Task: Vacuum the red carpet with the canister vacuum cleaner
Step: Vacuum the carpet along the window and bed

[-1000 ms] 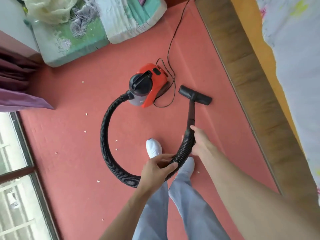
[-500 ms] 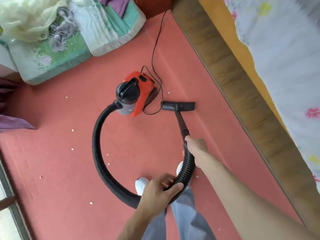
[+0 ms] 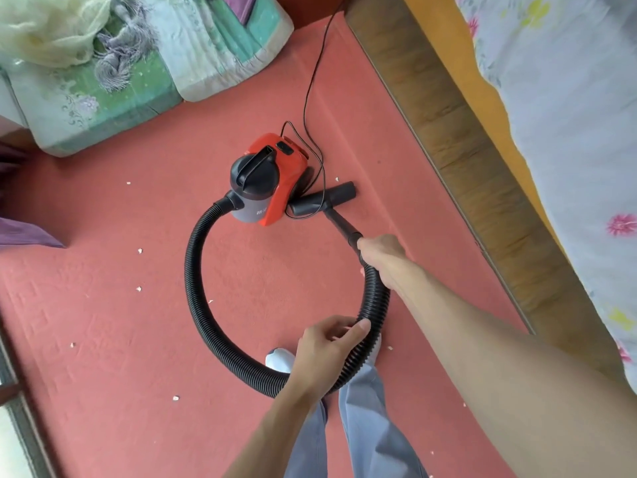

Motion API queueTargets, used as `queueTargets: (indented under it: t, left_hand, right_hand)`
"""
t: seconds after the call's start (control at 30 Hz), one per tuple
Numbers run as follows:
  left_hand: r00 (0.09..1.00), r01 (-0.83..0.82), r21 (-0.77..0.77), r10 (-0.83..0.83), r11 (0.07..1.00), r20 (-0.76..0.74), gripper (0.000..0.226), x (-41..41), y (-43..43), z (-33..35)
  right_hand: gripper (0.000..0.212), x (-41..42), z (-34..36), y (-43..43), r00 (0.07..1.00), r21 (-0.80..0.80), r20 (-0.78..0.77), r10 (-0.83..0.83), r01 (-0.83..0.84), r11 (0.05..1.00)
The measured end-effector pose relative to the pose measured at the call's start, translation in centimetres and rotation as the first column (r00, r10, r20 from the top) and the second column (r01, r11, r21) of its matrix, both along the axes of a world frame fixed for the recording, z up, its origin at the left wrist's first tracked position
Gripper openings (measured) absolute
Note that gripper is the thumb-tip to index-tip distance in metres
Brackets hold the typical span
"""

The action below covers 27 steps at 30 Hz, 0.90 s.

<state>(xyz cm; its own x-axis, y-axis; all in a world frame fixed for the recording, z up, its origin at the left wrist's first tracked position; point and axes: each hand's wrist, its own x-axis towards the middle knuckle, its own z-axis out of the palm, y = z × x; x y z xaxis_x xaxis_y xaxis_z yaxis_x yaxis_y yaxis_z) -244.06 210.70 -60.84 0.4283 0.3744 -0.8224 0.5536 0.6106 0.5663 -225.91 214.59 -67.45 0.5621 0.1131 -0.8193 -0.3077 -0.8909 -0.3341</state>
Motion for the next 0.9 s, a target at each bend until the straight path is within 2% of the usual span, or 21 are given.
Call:
queueTargets:
  t: [0.1, 0.27, 0.4, 0.47, 0.53, 0.67, 0.8, 0.9]
  left_hand:
    - [0.999, -0.032, -0.020, 0.033, 0.999, 0.026, 0.025, 1.4, 0.6, 0.3]
    - [0.999, 0.004, -0.005, -0.003, 1.000, 0.049, 0.023, 2.4, 0.8, 0.6]
    - [0.999, 0.031, -0.013, -0.030, 0.999, 0.031, 0.024, 2.7, 0.6, 0.5]
    - [1.000, 0.018, -0.039, -0.017, 0.999, 0.026, 0.024, 3.0, 0.5, 0.3]
    - [0.999, -0.015, -0.073, 0.017, 0.997, 0.028, 0.022, 3.6, 0.4, 0.3]
    - [0.997, -0.073, -0.111, 0.076, 0.991, 0.022, 0.025, 5.4, 0.7, 0.4]
    - [0.993, -0.114, -0.122, 0.116, 0.986, 0.004, 0.029, 6.9, 1.1, 0.3]
    - [0.982, -0.191, -0.132, 0.188, 0.973, -0.031, 0.030, 7.4, 1.3, 0.0]
  right_hand:
    - [0.011, 1.3, 0.9, 0.7, 0.999, 0.023, 0.010, -0.040, 0.040, 0.999]
    - [0.013, 3.2, 1.4, -1.6, 0.983, 0.007, -0.057, -0.172, 0.173, 0.985]
    - [0.016, 3.6, 0.8, -3.6, 0.981, -0.009, 0.006, -0.193, 0.193, 0.981]
    - [0.023, 3.8, 0.5, -3.3, 0.986, -0.019, 0.072, -0.149, 0.151, 0.988]
    - [0.030, 4.3, 0.1, -2.6, 0.992, -0.046, 0.119, -0.036, 0.041, 0.998]
    - [0.031, 5.7, -0.3, -0.7, 0.983, -0.089, 0.139, 0.119, -0.107, 0.990]
    - [0.026, 7.0, -1.5, 0.1, 0.996, -0.052, 0.074, 0.049, -0.046, 0.998]
    - [0.021, 7.2, -2.0, 0.4, 0.991, 0.047, -0.065, -0.119, 0.123, 0.991]
